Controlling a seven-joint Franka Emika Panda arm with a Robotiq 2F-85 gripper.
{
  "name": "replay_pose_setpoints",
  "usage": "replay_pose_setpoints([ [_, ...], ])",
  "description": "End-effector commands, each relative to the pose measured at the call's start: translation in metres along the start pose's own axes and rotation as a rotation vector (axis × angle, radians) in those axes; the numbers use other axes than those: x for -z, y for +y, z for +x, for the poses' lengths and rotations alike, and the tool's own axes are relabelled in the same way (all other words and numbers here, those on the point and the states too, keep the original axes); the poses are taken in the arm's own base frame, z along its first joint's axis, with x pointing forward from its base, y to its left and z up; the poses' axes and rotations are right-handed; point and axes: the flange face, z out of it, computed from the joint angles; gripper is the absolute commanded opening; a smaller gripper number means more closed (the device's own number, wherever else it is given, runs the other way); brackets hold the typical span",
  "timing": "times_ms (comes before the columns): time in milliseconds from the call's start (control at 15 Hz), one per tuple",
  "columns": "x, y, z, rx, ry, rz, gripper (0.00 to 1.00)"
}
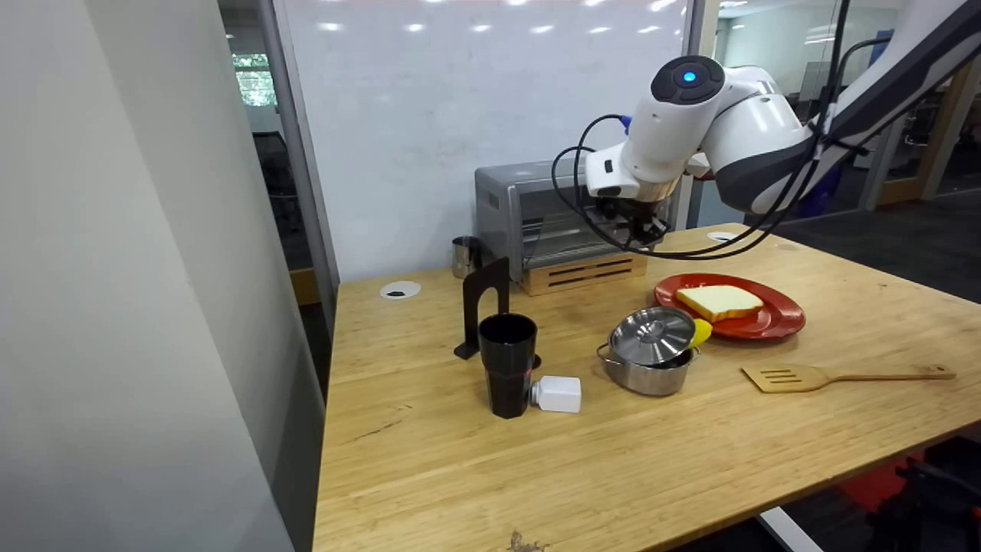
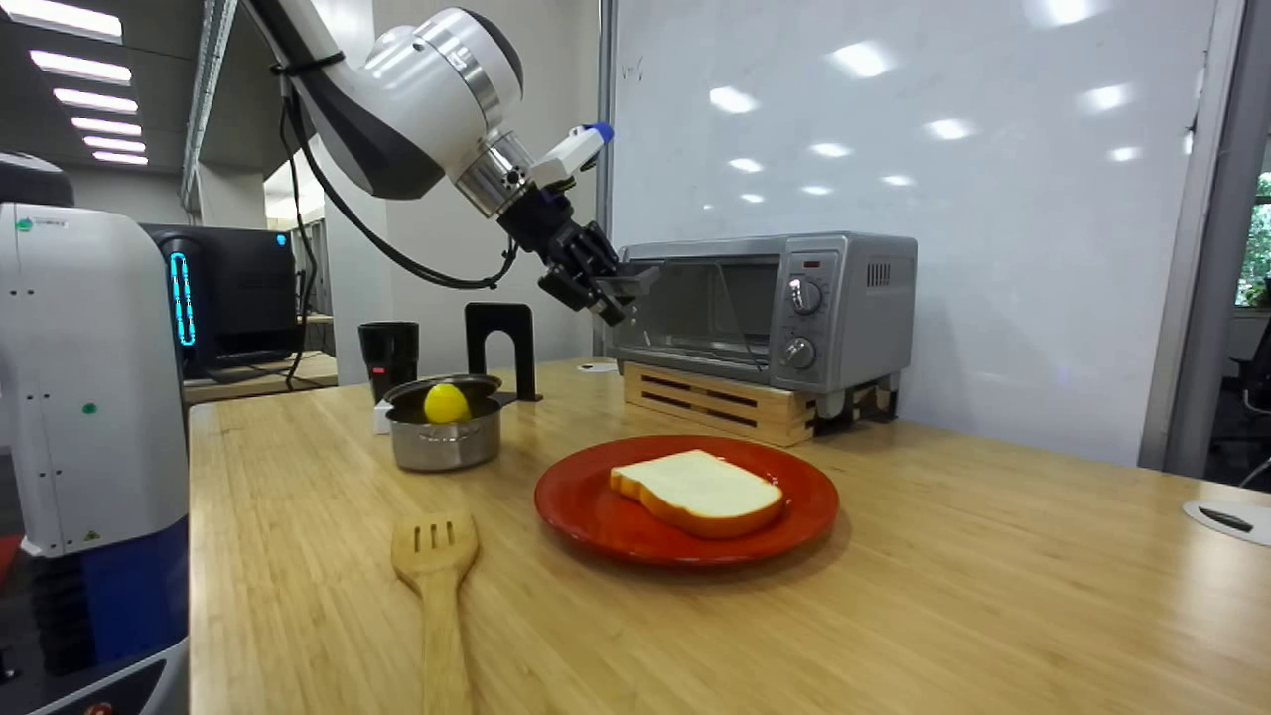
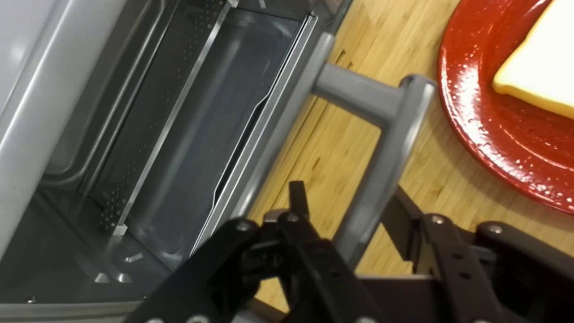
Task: Open the oven door
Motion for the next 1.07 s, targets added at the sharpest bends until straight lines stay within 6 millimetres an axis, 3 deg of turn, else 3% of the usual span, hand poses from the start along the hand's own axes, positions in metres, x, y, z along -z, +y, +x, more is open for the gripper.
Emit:
replay_pose_setpoints([
  [0,0.001,-0.004,0.010,0.034,0.002,-0.026,0.48],
  [1000,0.002,-0.025,0.031,0.089,-0.019,-0.054,0.54],
])
